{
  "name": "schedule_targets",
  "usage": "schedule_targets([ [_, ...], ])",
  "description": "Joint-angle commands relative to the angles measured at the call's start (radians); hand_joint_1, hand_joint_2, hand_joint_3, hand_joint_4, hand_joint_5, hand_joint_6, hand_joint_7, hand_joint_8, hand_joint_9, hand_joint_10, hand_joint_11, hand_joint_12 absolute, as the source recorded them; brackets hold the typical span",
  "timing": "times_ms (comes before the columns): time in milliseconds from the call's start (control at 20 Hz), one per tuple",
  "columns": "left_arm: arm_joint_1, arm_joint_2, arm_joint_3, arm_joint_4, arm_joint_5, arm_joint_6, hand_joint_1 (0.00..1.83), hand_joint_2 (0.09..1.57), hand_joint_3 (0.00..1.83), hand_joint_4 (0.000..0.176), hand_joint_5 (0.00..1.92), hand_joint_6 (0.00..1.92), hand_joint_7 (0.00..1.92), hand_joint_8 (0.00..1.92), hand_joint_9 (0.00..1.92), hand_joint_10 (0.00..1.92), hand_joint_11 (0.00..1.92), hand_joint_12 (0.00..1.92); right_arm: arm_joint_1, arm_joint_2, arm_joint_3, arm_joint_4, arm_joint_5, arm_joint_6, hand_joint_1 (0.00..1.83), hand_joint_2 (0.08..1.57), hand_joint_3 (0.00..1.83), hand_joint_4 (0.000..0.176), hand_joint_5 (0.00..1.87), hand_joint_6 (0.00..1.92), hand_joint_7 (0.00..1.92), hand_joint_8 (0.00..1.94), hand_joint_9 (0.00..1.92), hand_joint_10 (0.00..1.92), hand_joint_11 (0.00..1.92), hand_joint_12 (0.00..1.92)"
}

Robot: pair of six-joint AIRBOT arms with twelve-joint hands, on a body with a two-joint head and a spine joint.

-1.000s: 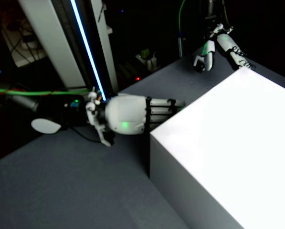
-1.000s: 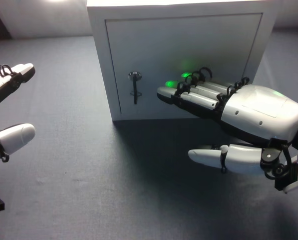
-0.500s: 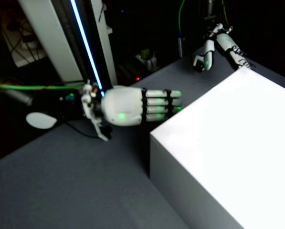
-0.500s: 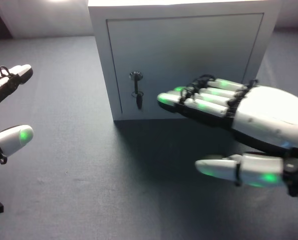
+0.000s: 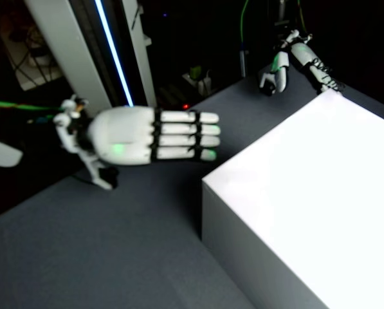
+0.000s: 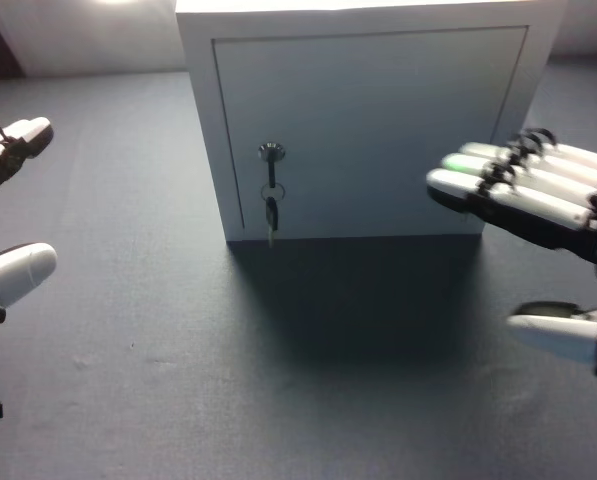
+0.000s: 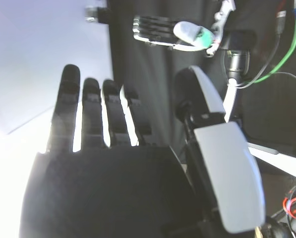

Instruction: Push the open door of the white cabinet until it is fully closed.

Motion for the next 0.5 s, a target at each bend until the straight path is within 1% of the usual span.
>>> schedule_targets([
  [0,-0.003,0.01,-0.003,-0.012,-0.136,-0.004,0.35,1.38,0.0,0.023,0.0,0.0,0.0,0.0,0.0,0.0,0.0,0.0,-0.006,0.019,-0.009,0.049,0.176,-0.016,0.32,1.41,0.0,0.0,0.0,0.0,0.0,0.0,0.0,0.0,0.0,0.07],
  [50,-0.003,0.011,-0.003,-0.012,-0.138,-0.002,0.37,1.38,0.0,0.02,0.0,0.0,0.0,0.0,0.0,0.0,0.0,0.0,-0.037,0.04,-0.02,0.085,0.204,-0.04,0.27,1.4,0.0,0.0,0.0,0.0,0.0,0.0,0.0,0.0,0.0,0.01],
  [100,-0.003,0.013,-0.004,-0.014,-0.141,0.001,0.34,1.38,0.0,0.027,0.0,0.0,0.0,0.0,0.0,0.0,0.0,0.0,-0.074,0.06,-0.033,0.133,0.24,-0.066,0.22,1.39,0.0,0.0,0.0,0.0,0.0,0.0,0.0,0.0,0.0,0.0],
  [150,-0.003,0.014,-0.005,-0.016,-0.146,0.002,0.34,1.37,0.0,0.032,0.0,0.0,0.0,0.0,0.0,0.0,0.0,0.0,-0.125,0.078,-0.044,0.194,0.292,-0.09,0.29,1.41,0.0,0.0,0.0,0.0,0.0,0.0,0.0,0.0,0.0,0.0],
  [200,-0.003,0.014,-0.005,-0.017,-0.147,0.002,0.34,1.37,0.0,0.032,0.0,0.0,0.0,0.0,0.0,0.0,0.0,0.0,-0.132,0.081,-0.045,0.203,0.299,-0.092,0.29,1.41,0.0,0.0,0.0,0.0,0.0,0.0,0.0,0.0,0.0,0.0],
  [250,-0.003,0.014,-0.005,-0.019,-0.151,0.003,0.32,1.37,0.0,0.033,0.0,0.0,0.0,0.0,0.0,0.0,0.0,0.0,-0.186,0.092,-0.051,0.268,0.353,-0.108,0.34,1.38,0.0,0.0,0.0,0.0,0.0,0.0,0.0,0.0,0.0,0.0],
  [300,-0.003,0.015,-0.005,-0.02,-0.152,0.003,0.32,1.37,0.0,0.033,0.0,0.0,0.0,0.0,0.0,0.0,0.0,0.0,-0.22,0.096,-0.053,0.305,0.383,-0.114,0.34,1.38,0.0,0.0,0.0,0.0,0.0,0.0,0.0,0.0,0.0,0.0],
  [350,-0.003,0.016,-0.005,-0.023,-0.156,0.003,0.32,1.37,0.0,0.055,0.0,0.0,0.0,0.0,0.0,0.0,0.0,0.0,-0.296,0.103,-0.056,0.38,0.454,-0.122,0.37,1.37,0.0,0.0,0.0,0.0,0.0,0.0,0.0,0.0,0.0,0.0],
  [400,-0.003,0.017,-0.005,-0.023,-0.157,0.004,0.32,1.37,0.0,0.055,0.0,0.0,0.0,0.0,0.0,0.0,0.0,0.0,-0.324,0.107,-0.059,0.414,0.482,-0.124,0.37,1.37,0.0,0.0,0.0,0.0,0.0,0.0,0.0,0.0,0.0,0.0],
  [450,-0.004,0.018,-0.006,-0.023,-0.159,0.007,0.33,1.37,0.0,0.034,0.0,0.0,0.0,0.0,0.0,0.0,0.0,0.0,-0.348,0.108,-0.061,0.454,0.51,-0.125,0.45,1.35,0.0,0.0,0.0,0.0,0.0,0.0,0.0,0.0,0.0,0.0],
])
